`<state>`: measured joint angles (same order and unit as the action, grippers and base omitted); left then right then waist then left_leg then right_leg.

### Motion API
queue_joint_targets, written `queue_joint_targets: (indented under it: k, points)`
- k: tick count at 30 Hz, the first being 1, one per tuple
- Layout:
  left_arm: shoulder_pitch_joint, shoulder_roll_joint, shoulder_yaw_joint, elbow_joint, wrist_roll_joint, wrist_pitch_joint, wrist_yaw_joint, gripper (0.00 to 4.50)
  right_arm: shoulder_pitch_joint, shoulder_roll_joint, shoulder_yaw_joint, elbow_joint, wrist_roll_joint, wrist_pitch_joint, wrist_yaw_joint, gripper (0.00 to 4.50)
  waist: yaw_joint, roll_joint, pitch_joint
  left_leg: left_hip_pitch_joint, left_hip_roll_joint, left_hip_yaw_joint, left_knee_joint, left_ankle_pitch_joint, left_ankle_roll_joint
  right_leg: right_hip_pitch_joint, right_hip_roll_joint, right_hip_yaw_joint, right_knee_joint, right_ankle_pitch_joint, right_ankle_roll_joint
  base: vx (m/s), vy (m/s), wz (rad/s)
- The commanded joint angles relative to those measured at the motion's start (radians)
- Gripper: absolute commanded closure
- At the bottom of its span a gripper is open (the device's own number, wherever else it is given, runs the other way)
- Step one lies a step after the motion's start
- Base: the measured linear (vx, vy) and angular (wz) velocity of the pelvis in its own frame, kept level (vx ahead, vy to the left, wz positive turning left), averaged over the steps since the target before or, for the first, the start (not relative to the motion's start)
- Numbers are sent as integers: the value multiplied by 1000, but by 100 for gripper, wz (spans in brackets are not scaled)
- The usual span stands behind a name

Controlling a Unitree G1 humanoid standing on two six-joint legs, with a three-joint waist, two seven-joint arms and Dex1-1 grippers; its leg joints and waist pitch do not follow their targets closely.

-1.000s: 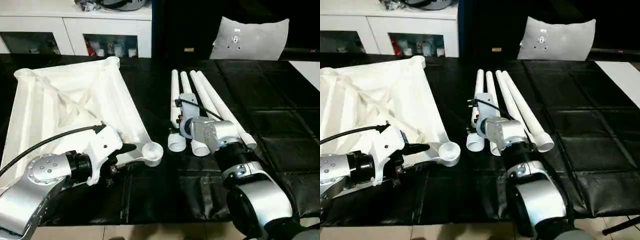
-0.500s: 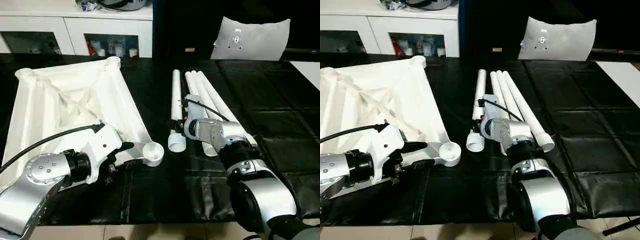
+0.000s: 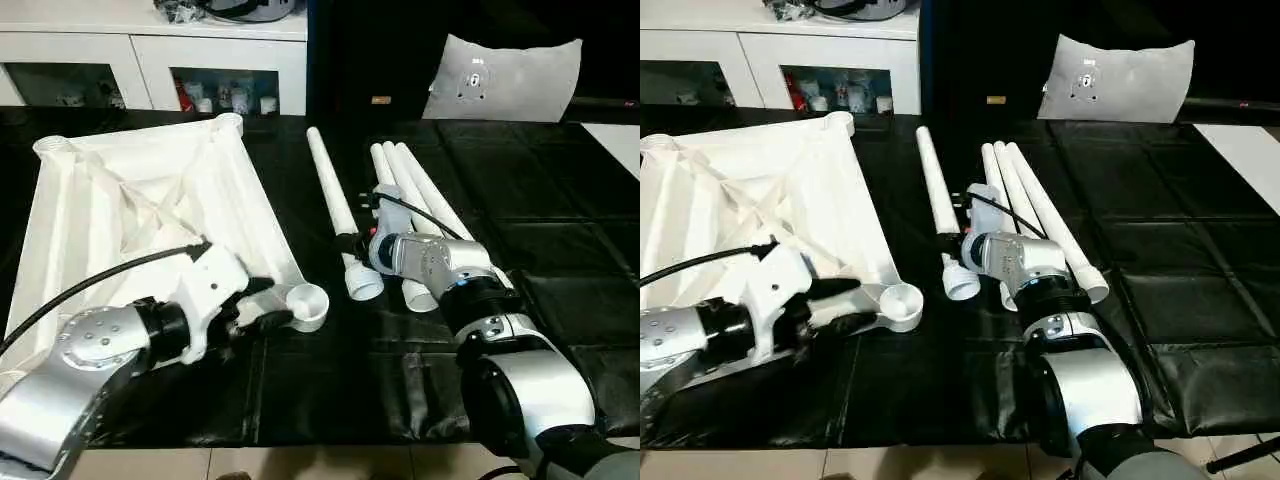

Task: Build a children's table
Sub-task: Pick table leg

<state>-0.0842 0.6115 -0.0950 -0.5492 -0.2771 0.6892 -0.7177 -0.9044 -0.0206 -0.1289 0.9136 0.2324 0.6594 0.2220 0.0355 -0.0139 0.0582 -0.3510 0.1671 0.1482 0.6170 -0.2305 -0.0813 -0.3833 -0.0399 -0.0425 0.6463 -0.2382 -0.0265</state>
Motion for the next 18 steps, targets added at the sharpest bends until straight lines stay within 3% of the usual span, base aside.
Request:
queue_joint_targets:
  k: [1, 3, 5, 6, 7, 8, 10, 14, 18]
  points:
    - [-12, -15, 3, 9, 13, -19, 30, 203, 5, -2, -38, -15, 26, -30, -16, 258, 2, 32, -57, -3, 52, -7, -78, -66, -31, 50, -91, 56, -63, 33, -255, 0, 0, 0]
    - [-28, -48, 14, 36, 38, -37, 82, 203, 7, 5, -86, -69, 69, -70, -27, 262, 3, 30, -61, -2, 52, -6, -75, -51, -25, 53, -91, 57, -63, 57, -254, 0, 0, 0]
    - [-36, -59, 18, 46, 48, -41, 102, 203, 8, 7, -100, -92, 80, -86, -26, 263, 3, 27, -61, -6, 51, -6, -74, -27, -14, 56, -88, 57, -60, 101, -254, 0, 0, 0]
    - [-55, -79, 22, 63, 64, -41, 134, 203, 26, 10, -98, -166, 86, -136, 3, 264, 6, 40, -63, -5, 50, -8, -72, -12, -9, 54, -89, 54, -57, 122, -256, 0, 0, 0]
    - [-55, -79, 22, 63, 64, -41, 134, 203, 26, 10, -98, -166, 86, -136, 3, 264, 6, 37, -61, -5, 52, -5, -72, -16, -6, 52, -88, 54, -62, 127, -252, 0, 0, 0]
    - [-73, -97, 28, 76, 72, -44, 160, 203, 43, 11, -93, -233, 91, -162, 26, 264, 7, 32, -64, -6, 52, -6, -71, -6, 1, 58, -89, 54, -58, 151, -252, 0, 0, 0]
    - [-121, -158, 56, 112, 71, -58, 227, 203, 70, 4, -96, -338, 121, -135, 69, 264, 8, 32, -64, -5, 50, -6, -69, 9, 9, 59, -85, 55, -58, 172, -251, 0, 0, 0]
    - [-202, -254, 111, 155, -2, -71, 271, 203, 130, -13, -124, -449, 220, -118, 218, 264, 14, 31, -65, -9, 51, -9, -69, 5, 23, 62, -89, 54, -61, 158, -258, 0, 0, 0]
    - [-284, -316, 164, 180, -90, -52, 276, 203, 252, -37, -106, -630, 332, -103, 399, 264, 23, 27, -65, -11, 50, -7, -66, 18, 44, 65, -89, 55, -64, 161, -256, 0, 0, 0]
